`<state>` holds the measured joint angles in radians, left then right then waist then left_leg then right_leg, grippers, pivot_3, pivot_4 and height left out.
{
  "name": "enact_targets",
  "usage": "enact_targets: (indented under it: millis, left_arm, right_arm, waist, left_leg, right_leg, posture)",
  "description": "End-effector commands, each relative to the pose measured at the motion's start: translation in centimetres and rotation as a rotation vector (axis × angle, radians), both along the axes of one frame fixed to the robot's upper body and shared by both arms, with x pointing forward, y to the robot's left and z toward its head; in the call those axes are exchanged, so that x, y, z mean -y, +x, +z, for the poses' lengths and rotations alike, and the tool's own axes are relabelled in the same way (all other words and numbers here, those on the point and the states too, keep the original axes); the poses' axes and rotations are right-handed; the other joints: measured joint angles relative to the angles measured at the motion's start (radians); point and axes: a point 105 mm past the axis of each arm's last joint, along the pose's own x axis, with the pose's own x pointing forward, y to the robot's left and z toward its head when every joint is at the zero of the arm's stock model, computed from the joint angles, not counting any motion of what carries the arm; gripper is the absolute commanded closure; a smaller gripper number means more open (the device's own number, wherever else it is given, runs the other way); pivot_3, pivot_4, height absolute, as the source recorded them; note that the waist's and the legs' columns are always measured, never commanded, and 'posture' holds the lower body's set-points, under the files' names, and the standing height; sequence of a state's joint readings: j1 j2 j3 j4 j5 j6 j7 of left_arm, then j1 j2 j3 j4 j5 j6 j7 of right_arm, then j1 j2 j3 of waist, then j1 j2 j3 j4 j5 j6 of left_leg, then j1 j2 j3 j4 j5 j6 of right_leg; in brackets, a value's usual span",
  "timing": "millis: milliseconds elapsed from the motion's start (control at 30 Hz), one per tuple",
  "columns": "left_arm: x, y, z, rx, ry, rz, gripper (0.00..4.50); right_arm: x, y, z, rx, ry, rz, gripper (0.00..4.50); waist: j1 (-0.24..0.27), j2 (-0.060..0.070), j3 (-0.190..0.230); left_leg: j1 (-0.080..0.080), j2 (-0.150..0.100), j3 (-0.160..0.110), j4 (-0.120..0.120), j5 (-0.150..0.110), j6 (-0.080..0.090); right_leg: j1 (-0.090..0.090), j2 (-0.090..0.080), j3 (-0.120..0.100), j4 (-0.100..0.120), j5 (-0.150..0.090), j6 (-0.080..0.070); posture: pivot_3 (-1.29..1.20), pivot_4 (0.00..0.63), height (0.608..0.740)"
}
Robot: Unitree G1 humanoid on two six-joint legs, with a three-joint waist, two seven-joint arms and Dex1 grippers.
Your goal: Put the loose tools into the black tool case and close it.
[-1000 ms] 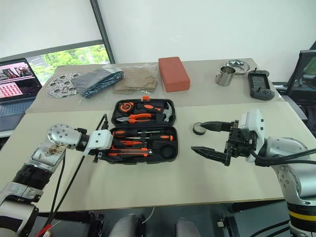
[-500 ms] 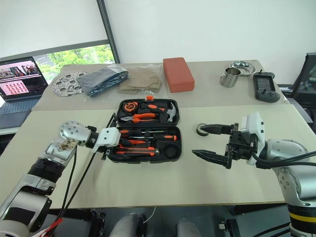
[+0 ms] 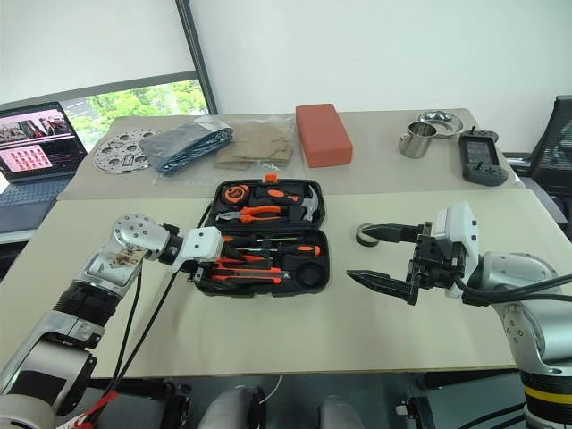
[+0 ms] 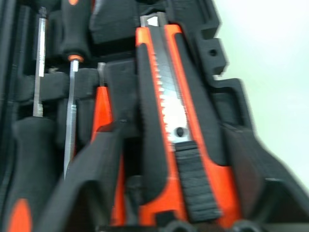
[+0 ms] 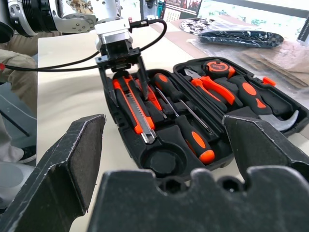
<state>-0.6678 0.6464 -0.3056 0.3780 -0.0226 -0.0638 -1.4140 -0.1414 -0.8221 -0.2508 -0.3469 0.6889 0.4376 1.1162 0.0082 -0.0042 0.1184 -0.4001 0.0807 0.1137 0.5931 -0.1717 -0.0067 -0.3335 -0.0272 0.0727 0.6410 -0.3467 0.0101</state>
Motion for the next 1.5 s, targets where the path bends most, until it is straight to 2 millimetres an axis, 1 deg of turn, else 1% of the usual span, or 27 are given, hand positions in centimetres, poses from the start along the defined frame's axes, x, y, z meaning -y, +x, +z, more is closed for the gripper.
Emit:
enact_targets:
  millis: [33,167,267,367,433,533,633,700,733,767,800,933,1067,1500]
  left_arm:
    - [0.7,0.0,0.1,0.019,-0.021,-0.011,0.02]
    - [1.3,0.3,2.5,0.053,-0.138,0.003,0.02]
    - [1.1,-0.4,4.0,0.029,-0.186,-0.01,0.02]
    - [0.3,-1.4,4.0,-0.025,-0.151,-0.026,0.02]
    - [-0.3,-1.6,3.9,-0.027,-0.13,-0.026,0.02]
    - [-0.2,-0.7,4.3,0.008,-0.173,0.013,0.02]
    - [0.5,0.2,4.2,0.056,-0.226,0.032,0.02]
    - [1.1,0.6,4.0,0.075,-0.264,0.038,0.54]
    - [1.3,0.6,3.8,0.08,-0.276,0.035,0.59]
    - [1.5,0.6,3.6,0.075,-0.291,0.032,1.15]
    - [1.7,0.6,3.3,0.068,-0.309,0.031,1.42]
    - [2.2,0.5,1.7,0.033,-0.336,0.012,2.94]
    - [2.6,0.3,1.2,0.001,-0.361,-0.02,4.49]
    - [1.9,0.4,-1.9,0.016,-0.246,-0.044,4.49]
  right_arm:
    - [0.0,-0.5,1.3,0.067,-0.002,0.008,0.0]
    - [0.0,-0.5,1.3,0.065,-0.004,0.009,0.0]
    - [0.0,-0.4,1.2,0.063,-0.005,0.01,0.0]
    - [-0.1,-0.4,1.2,0.063,-0.004,0.012,0.0]
    - [-0.1,-0.3,1.2,0.064,-0.003,0.013,0.0]
    - [-0.2,-0.3,1.1,0.064,-0.001,0.016,0.0]
    - [-0.3,-0.2,1.2,0.065,0.001,0.019,0.0]
    - [-0.4,-0.2,1.2,0.066,0.002,0.02,0.0]
    - [-0.5,-0.2,1.2,0.067,0.002,0.02,0.0]
    - [-0.5,-0.2,1.2,0.067,0.002,0.02,0.0]
    - [-0.5,-0.1,1.3,0.068,0.002,0.019,0.0]
    - [-0.5,-0.2,1.3,0.07,0.003,0.016,0.0]
    - [-0.5,-0.2,1.3,0.071,0.004,0.014,0.0]
    - [-0.4,-0.4,1.1,0.069,0.004,0.002,0.0]
  waist:
    - [0.0,0.0,0.0]
    - [0.0,-0.001,0.0]
    - [0.0,-0.001,0.001]
    - [-0.004,-0.001,0.0]
    - [-0.01,0.0,0.0]
    - [-0.011,-0.001,0.0]
    - [-0.008,-0.001,0.0]
    - [-0.005,-0.001,0.0]
    - [-0.005,-0.001,0.0]
    - [-0.005,-0.001,0.001]
    - [-0.005,-0.001,0.001]
    - [-0.008,0.0,0.0]
    - [-0.008,-0.001,0.0]
    - [-0.008,0.0,0.0]
  left_leg:
    - [0.0,0.0,0.0,0.0,0.0,0.0]
    - [-0.001,0.0,0.0,0.0,0.0,0.0]
    - [-0.003,0.0,0.0,0.001,0.0,0.0]
    - [-0.004,0.0,0.0,0.002,0.0,0.0]
    - [-0.003,0.001,0.0,0.002,0.0,0.0]
    - [-0.003,0.001,0.0,0.002,0.0,0.0]
    - [-0.003,0.001,0.0,0.002,0.0,0.0]
    - [-0.004,0.001,0.0,0.003,0.0,0.0]
    - [-0.004,0.001,0.0,0.003,0.0,0.0]
    - [-0.004,0.001,0.0,0.003,0.0,0.0]
    - [-0.004,0.001,0.0,0.003,0.0,0.0]
    - [-0.004,0.001,0.0,0.003,0.0,0.0]
    - [-0.004,0.001,0.0,0.003,0.0,0.0]
    - [-0.003,0.001,0.0,0.003,0.0,0.0]
  right_leg:
    - [0.0,0.0,0.0,0.0,0.0,0.0]
    - [-0.001,0.0,0.0,0.0,0.0,0.0]
    - [-0.002,0.001,-0.001,0.0,0.0,0.0]
    - [-0.002,0.001,-0.001,0.0,0.0,0.0]
    - [-0.002,0.002,0.0,0.0,0.0,0.0]
    - [-0.002,0.003,-0.001,0.001,0.0,0.0]
    - [-0.001,0.002,-0.001,0.001,0.0,0.0]
    - [-0.001,0.002,-0.001,0.001,0.0,0.0]
    - [-0.001,0.002,-0.001,0.0,0.0,0.0]
    - [-0.001,0.002,-0.001,0.0,0.0,0.0]
    - [-0.002,0.002,-0.001,0.0,0.0,0.0]
    - [-0.002,0.003,-0.001,0.001,0.0,0.0]
    - [-0.002,0.003,-0.001,0.001,0.0,0.0]
    - [-0.001,0.003,-0.001,0.001,0.0,0.0]
  posture:
    - [0.0,0.15,0.74]
    - [0.0,0.15,0.74]
    - [0.0,0.15,0.74]
    - [0.0,0.15,0.74]
    - [0.0,0.15,0.74]
    - [0.0,0.15,0.74]
    - [0.0,0.15,0.74]
    - [0.0,0.15,0.74]
    - [0.0,0.15,0.74]
    - [0.0,0.15,0.74]
    - [0.0,0.15,0.74]
    - [0.0,0.15,0.74]
    - [0.0,0.15,0.74]
    - [0.0,0.15,0.74]
